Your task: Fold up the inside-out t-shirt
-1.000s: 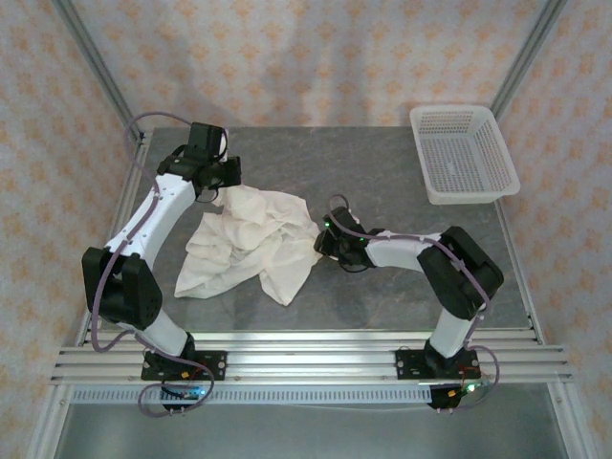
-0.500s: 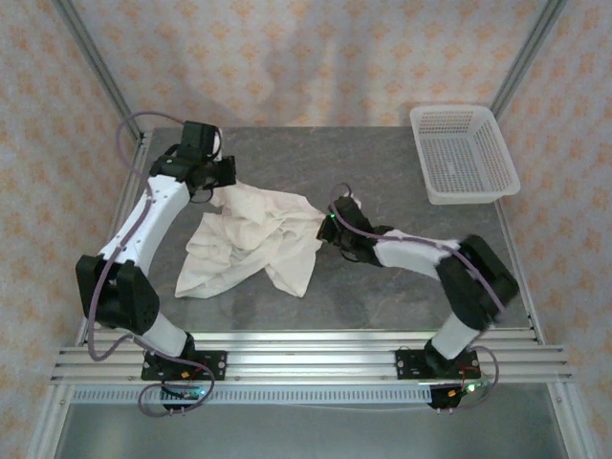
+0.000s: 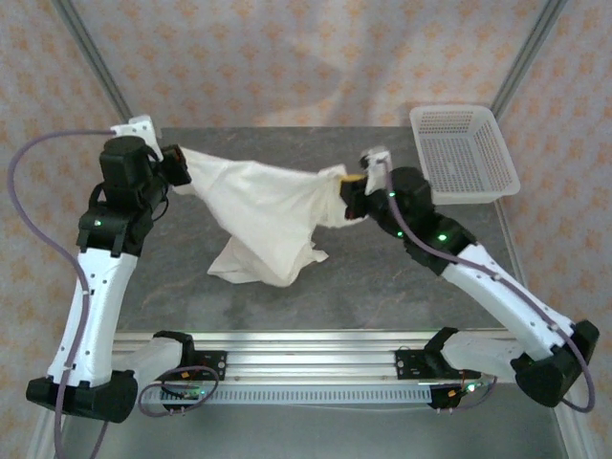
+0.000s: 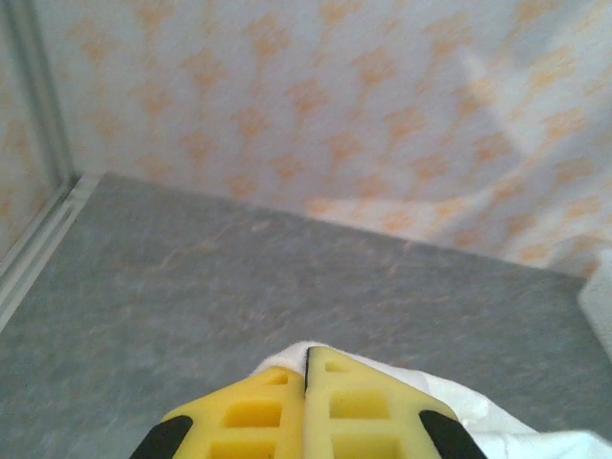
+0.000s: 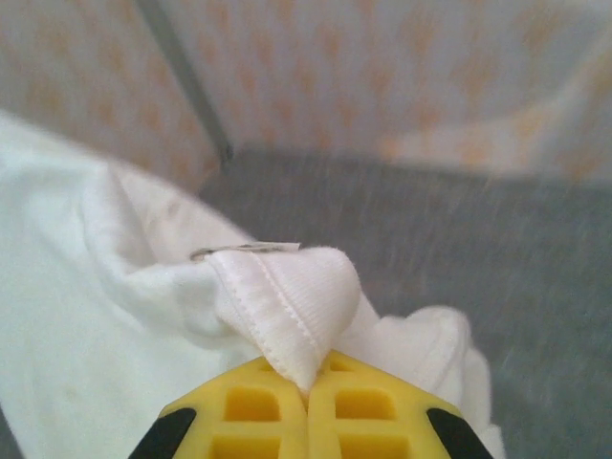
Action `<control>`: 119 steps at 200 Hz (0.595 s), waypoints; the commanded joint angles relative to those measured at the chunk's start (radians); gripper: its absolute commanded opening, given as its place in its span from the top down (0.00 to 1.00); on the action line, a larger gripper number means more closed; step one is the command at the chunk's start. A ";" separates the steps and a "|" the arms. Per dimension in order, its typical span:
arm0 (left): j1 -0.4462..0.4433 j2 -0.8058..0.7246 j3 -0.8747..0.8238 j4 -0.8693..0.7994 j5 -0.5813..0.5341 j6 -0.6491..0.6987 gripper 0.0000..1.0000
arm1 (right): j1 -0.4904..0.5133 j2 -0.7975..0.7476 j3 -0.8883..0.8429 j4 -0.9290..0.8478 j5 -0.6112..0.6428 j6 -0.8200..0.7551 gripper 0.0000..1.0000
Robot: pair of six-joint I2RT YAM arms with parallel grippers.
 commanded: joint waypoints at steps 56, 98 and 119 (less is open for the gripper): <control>0.008 0.055 -0.421 0.044 -0.171 -0.157 1.00 | 0.000 0.051 -0.210 -0.092 0.180 0.247 0.71; 0.013 0.092 -0.411 0.081 -0.112 -0.193 1.00 | -0.109 0.034 -0.409 -0.056 0.045 0.419 0.57; 0.013 0.098 -0.390 0.073 -0.112 -0.189 1.00 | -0.108 0.088 -0.448 -0.069 0.038 0.493 0.50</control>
